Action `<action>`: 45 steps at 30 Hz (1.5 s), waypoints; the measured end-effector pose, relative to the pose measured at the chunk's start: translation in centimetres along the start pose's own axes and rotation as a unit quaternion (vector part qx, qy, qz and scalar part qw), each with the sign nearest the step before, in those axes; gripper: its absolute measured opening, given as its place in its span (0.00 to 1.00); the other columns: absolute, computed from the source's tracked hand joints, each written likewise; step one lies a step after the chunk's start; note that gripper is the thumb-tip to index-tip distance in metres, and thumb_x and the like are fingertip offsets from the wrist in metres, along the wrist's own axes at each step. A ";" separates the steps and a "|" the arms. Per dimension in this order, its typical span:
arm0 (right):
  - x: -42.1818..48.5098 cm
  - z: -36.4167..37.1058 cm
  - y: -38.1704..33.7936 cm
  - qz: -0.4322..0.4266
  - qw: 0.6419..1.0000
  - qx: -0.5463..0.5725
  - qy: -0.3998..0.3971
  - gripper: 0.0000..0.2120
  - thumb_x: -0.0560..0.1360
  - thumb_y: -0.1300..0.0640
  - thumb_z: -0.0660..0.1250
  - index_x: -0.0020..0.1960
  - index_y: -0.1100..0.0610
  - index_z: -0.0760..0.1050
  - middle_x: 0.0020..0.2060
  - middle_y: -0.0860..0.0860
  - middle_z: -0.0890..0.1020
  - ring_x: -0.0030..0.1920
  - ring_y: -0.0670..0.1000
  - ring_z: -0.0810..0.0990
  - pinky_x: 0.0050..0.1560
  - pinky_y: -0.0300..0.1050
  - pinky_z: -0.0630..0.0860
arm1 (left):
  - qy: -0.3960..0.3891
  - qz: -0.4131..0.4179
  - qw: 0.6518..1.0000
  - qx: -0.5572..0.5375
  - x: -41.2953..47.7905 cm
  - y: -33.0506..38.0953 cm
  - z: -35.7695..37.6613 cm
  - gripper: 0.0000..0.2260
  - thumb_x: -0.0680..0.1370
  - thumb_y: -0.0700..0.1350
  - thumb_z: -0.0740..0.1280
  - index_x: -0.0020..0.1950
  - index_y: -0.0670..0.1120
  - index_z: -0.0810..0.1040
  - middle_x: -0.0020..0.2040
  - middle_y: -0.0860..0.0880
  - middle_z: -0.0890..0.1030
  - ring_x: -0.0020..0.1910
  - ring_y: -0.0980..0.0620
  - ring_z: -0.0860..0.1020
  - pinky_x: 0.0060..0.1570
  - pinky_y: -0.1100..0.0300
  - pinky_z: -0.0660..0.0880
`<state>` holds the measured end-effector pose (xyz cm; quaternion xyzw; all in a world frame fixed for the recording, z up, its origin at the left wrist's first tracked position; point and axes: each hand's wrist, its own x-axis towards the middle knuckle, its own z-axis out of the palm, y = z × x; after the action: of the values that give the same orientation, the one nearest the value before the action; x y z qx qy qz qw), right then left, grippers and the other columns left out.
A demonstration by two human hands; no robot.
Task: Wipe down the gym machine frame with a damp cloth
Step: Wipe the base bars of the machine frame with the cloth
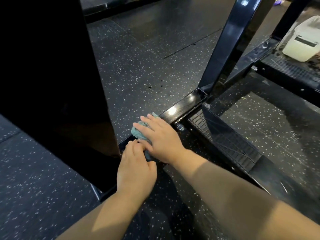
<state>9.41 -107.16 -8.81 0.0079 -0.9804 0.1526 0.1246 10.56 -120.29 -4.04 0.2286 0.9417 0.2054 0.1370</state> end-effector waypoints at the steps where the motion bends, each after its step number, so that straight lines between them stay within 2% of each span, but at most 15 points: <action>1: 0.0 -0.6 1.7 -0.027 0.999 -0.032 -0.002 0.20 0.76 0.47 0.58 0.62 0.54 0.78 0.59 0.57 0.80 0.62 0.57 0.74 0.67 0.50 0.66 | -0.003 -0.001 1.000 0.001 0.0 0.1 0.0 0.17 0.75 0.40 0.60 0.64 0.43 0.65 0.67 0.47 0.64 0.72 0.49 0.59 0.70 0.58 0.57; 3: 1.2 -2.4 5.8 0.011 0.992 -0.122 -0.012 0.14 0.74 0.51 0.65 0.57 0.56 0.79 0.52 0.56 0.81 0.54 0.57 0.74 0.60 0.52 0.68 | -0.001 -0.008 1.000 -0.011 0.3 0.5 -0.2 0.17 0.76 0.41 0.60 0.64 0.44 0.64 0.65 0.48 0.64 0.70 0.51 0.61 0.67 0.61 0.58; 7: 2.9 -3.3 8.3 0.313 0.943 -0.111 0.013 0.26 0.81 0.46 0.54 0.75 0.56 0.60 0.73 0.61 0.63 0.73 0.60 0.59 0.74 0.52 0.53 | 0.009 -0.028 0.999 -0.031 0.9 1.7 -0.1 0.17 0.75 0.42 0.61 0.63 0.45 0.65 0.64 0.48 0.65 0.65 0.49 0.62 0.65 0.59 0.61; 12: 0.0 0.5 -0.2 0.043 0.999 0.013 0.014 0.23 0.75 0.50 0.56 0.63 0.59 0.77 0.60 0.63 0.78 0.62 0.64 0.75 0.67 0.58 0.69 | 0.080 0.016 0.995 -0.054 1.5 2.2 0.5 0.15 0.70 0.38 0.61 0.57 0.39 0.71 0.64 0.39 0.69 0.67 0.40 0.63 0.68 0.46 0.60; 14: -1.3 -0.4 1.7 -0.006 1.000 -0.006 -0.014 0.23 0.76 0.49 0.57 0.65 0.59 0.76 0.64 0.62 0.76 0.65 0.63 0.74 0.69 0.55 0.65 | 0.070 0.032 0.995 -0.056 1.5 2.5 0.9 0.16 0.71 0.37 0.61 0.59 0.39 0.70 0.66 0.40 0.68 0.69 0.42 0.62 0.69 0.48 0.59; 17: 0.0 -2.7 7.3 0.137 0.989 -0.051 0.011 0.24 0.81 0.48 0.58 0.73 0.57 0.66 0.72 0.60 0.67 0.72 0.60 0.63 0.73 0.47 0.50 | 0.037 0.025 0.998 -0.050 1.9 2.9 0.7 0.19 0.73 0.39 0.62 0.64 0.42 0.67 0.65 0.45 0.66 0.65 0.45 0.64 0.65 0.51 0.62; 20: 1.4 -3.4 9.3 0.290 0.952 -0.091 0.029 0.26 0.82 0.45 0.53 0.77 0.55 0.57 0.75 0.60 0.59 0.75 0.59 0.55 0.75 0.50 0.48 | 0.023 -0.002 0.999 -0.036 2.4 3.1 0.4 0.19 0.76 0.41 0.61 0.66 0.44 0.65 0.64 0.47 0.67 0.63 0.47 0.65 0.63 0.53 0.65; 22: 1.3 -1.6 6.2 0.269 0.958 -0.099 0.022 0.27 0.82 0.45 0.52 0.77 0.55 0.57 0.75 0.61 0.58 0.76 0.60 0.54 0.76 0.53 0.46 | 0.036 -0.007 0.997 -0.061 2.2 2.9 0.4 0.18 0.75 0.39 0.61 0.65 0.44 0.66 0.63 0.47 0.68 0.63 0.47 0.67 0.62 0.53 0.65; 28: -1.5 -0.7 1.3 -0.022 0.999 0.030 -0.017 0.24 0.79 0.51 0.62 0.73 0.56 0.67 0.73 0.60 0.66 0.74 0.60 0.60 0.75 0.49 0.47 | 0.107 0.041 0.985 -0.132 0.7 1.5 0.8 0.13 0.73 0.38 0.60 0.57 0.42 0.71 0.58 0.46 0.70 0.62 0.46 0.67 0.65 0.58 0.61; 30: -1.1 -2.7 4.2 0.007 1.000 0.001 -0.020 0.23 0.80 0.52 0.62 0.72 0.57 0.67 0.72 0.61 0.67 0.73 0.62 0.62 0.74 0.45 0.46 | 0.087 0.050 0.988 -0.118 0.3 1.3 0.9 0.20 0.71 0.42 0.57 0.63 0.40 0.70 0.66 0.45 0.67 0.68 0.48 0.62 0.67 0.63 0.54; 34: 0.7 -4.2 10.2 0.277 0.960 -0.026 0.039 0.24 0.82 0.49 0.56 0.75 0.58 0.62 0.74 0.59 0.62 0.74 0.59 0.57 0.75 0.49 0.49 | 0.049 0.011 0.992 -0.119 0.8 0.9 0.5 0.20 0.76 0.38 0.59 0.68 0.43 0.65 0.68 0.47 0.65 0.69 0.51 0.61 0.70 0.60 0.55; 37: 1.0 -2.7 6.5 0.250 0.965 -0.072 0.020 0.25 0.81 0.46 0.55 0.74 0.57 0.61 0.73 0.61 0.63 0.73 0.60 0.59 0.75 0.53 0.49 | 0.050 -0.024 0.988 -0.145 1.2 0.9 0.0 0.19 0.76 0.37 0.60 0.67 0.42 0.66 0.64 0.47 0.67 0.65 0.49 0.65 0.67 0.58 0.60; 41: -1.3 -0.7 -1.0 0.033 0.997 0.062 -0.020 0.23 0.75 0.58 0.64 0.69 0.61 0.71 0.67 0.62 0.72 0.69 0.62 0.69 0.73 0.54 0.58 | 0.071 -0.005 0.983 -0.171 0.1 0.5 0.0 0.18 0.74 0.35 0.61 0.63 0.43 0.68 0.60 0.48 0.69 0.63 0.49 0.67 0.65 0.58 0.62; 43: -1.4 -2.1 -1.4 0.080 0.977 0.192 -0.040 0.23 0.76 0.63 0.62 0.71 0.57 0.67 0.65 0.57 0.75 0.66 0.56 0.73 0.67 0.45 0.66 | 0.082 0.019 0.981 -0.175 -1.0 0.2 0.0 0.20 0.74 0.35 0.61 0.66 0.43 0.67 0.64 0.48 0.67 0.65 0.52 0.65 0.67 0.63 0.59; 45: -1.0 -4.2 -0.7 0.198 0.906 0.370 -0.051 0.20 0.79 0.63 0.60 0.69 0.52 0.64 0.59 0.51 0.77 0.56 0.53 0.77 0.58 0.45 0.73 | 0.091 0.046 0.978 -0.180 -2.0 -0.1 -0.1 0.22 0.76 0.35 0.60 0.69 0.43 0.64 0.69 0.49 0.63 0.67 0.59 0.61 0.65 0.71 0.52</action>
<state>11.42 -106.61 -4.97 -0.1329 -0.8399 0.5254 0.0296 12.19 -121.40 -3.73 0.2241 0.8861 0.3978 0.0801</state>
